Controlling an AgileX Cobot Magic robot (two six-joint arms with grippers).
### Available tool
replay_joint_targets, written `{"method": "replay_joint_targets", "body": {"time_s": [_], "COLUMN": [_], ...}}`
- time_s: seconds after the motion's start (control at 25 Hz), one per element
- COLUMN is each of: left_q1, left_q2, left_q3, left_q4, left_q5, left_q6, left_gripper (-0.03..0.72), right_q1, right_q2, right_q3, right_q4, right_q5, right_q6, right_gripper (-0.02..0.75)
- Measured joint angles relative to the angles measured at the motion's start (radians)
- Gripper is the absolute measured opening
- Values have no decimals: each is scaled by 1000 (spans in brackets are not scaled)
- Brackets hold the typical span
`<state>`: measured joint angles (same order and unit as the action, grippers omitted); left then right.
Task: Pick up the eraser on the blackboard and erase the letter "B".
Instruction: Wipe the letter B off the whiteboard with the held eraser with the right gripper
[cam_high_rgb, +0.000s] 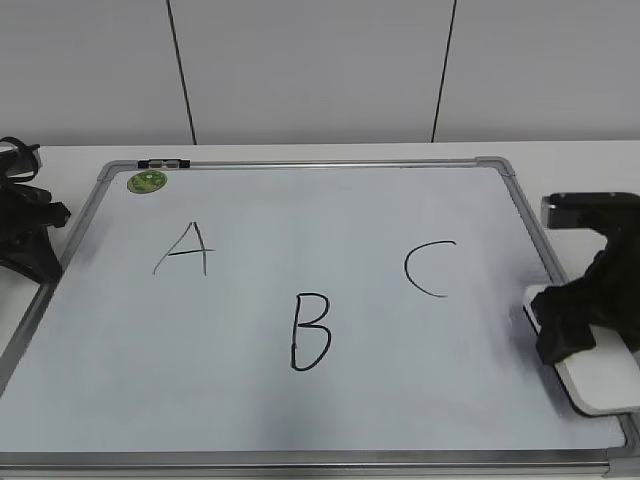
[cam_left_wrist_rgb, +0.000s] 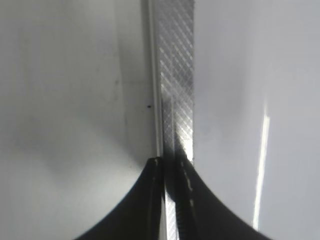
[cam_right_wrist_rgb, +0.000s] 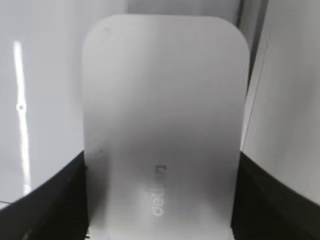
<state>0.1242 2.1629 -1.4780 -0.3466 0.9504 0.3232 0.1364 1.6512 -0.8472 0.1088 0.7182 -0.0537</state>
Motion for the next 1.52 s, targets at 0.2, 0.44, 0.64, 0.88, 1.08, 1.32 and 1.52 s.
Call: {"method": "replay_joint_targets", "body": {"time_s": [0.2, 0.44, 0.64, 0.88, 1.08, 1.32, 1.52], "left_q1": [0, 2, 2, 2, 4, 4, 4], "left_q2": [0, 0, 0, 0, 0, 0, 2], "left_q3": [0, 0, 0, 0, 0, 0, 0], "left_q4": [0, -2, -4, -12, -16, -16, -18], "left_q5": [2, 2, 2, 4, 4, 8, 9], "left_q6": [0, 0, 0, 0, 0, 0, 0], "left_gripper": [32, 32, 32, 32, 32, 32, 32], "right_q1": [70, 272, 386, 413, 413, 413, 413], "right_q2": [-26, 22, 146, 286, 391, 471, 511], "right_q3": [-153, -340, -455, -539, -602, -684, -727], "right_q4": [-10, -10, -10, -10, -12, -16, -31], "right_q5": [137, 186, 199, 200, 191, 189, 196], "right_q6": [-21, -9, -5, -64, -121, -152, -156], "right_gripper": [531, 531, 531, 531, 531, 531, 531]}}
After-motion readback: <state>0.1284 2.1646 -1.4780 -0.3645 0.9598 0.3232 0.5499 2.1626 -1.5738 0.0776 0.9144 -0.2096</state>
